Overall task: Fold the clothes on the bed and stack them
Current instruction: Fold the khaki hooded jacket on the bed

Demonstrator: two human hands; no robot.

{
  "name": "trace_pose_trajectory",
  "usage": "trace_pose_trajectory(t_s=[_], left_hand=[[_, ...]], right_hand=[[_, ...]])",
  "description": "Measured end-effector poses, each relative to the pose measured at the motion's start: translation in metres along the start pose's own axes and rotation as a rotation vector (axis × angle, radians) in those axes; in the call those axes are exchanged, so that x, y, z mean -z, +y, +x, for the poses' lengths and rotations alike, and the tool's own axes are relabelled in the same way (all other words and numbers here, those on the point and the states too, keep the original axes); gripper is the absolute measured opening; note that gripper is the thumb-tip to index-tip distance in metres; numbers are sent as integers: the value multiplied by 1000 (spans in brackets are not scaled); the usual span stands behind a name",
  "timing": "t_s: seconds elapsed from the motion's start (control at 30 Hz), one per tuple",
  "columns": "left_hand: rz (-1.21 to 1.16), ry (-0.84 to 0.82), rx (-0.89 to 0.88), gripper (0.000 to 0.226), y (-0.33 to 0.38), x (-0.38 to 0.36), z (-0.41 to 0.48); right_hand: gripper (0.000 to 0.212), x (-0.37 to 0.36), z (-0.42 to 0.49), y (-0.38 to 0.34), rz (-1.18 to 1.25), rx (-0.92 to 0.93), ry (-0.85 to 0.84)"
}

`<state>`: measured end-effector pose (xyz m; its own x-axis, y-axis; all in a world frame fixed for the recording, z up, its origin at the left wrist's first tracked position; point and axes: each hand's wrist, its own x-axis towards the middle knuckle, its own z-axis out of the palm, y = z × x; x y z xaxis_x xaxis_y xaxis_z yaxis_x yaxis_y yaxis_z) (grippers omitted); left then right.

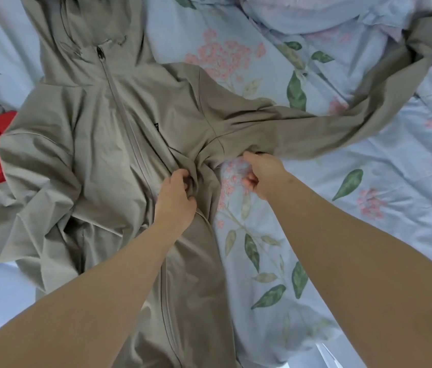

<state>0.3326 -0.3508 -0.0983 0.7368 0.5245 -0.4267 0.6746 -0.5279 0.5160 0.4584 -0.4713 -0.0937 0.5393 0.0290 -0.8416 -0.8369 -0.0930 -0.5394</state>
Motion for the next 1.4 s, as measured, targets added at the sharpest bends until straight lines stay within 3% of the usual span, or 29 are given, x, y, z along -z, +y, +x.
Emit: trace_pose_trajectory(t_s=[0.13,0.23,0.4,0.47,0.53,0.6,0.7,0.9,1.07,1.27,1.4], left_hand=[[-156,-20,-55,41,-6,8,-10],[-181,36,-5,39,-18,11,-21],[-87,-4,60,69,-32,3,-33],[-101,-36,63,64,-37,2,-35],[-77,-51,64,53,-45,5,-37],[-13,-44,36,43,-57,11,-44],[150,-63,-44,44,-78,16,-67],[371,-182,-173,80,-108,13,-124],[509,-71,-280,62,-138,8,-148],[496,-117,-22,75,-135,-2,-179],[409,-71,-15,42,-142,-2,-183]], right_hand=[[22,31,9,1,236,150,299],[18,49,5,10,384,119,321],[25,1,-25,31,-62,116,-98],[17,-17,-29,39,-215,103,-203],[9,-24,-25,48,-298,131,-134],[10,-19,-23,60,-246,177,54],[14,-1,-40,83,-283,244,191],[19,10,-97,143,-595,229,-51],[9,19,-129,170,-525,248,-56],[15,17,-157,205,-640,417,49],[10,19,-169,223,-624,412,73]])
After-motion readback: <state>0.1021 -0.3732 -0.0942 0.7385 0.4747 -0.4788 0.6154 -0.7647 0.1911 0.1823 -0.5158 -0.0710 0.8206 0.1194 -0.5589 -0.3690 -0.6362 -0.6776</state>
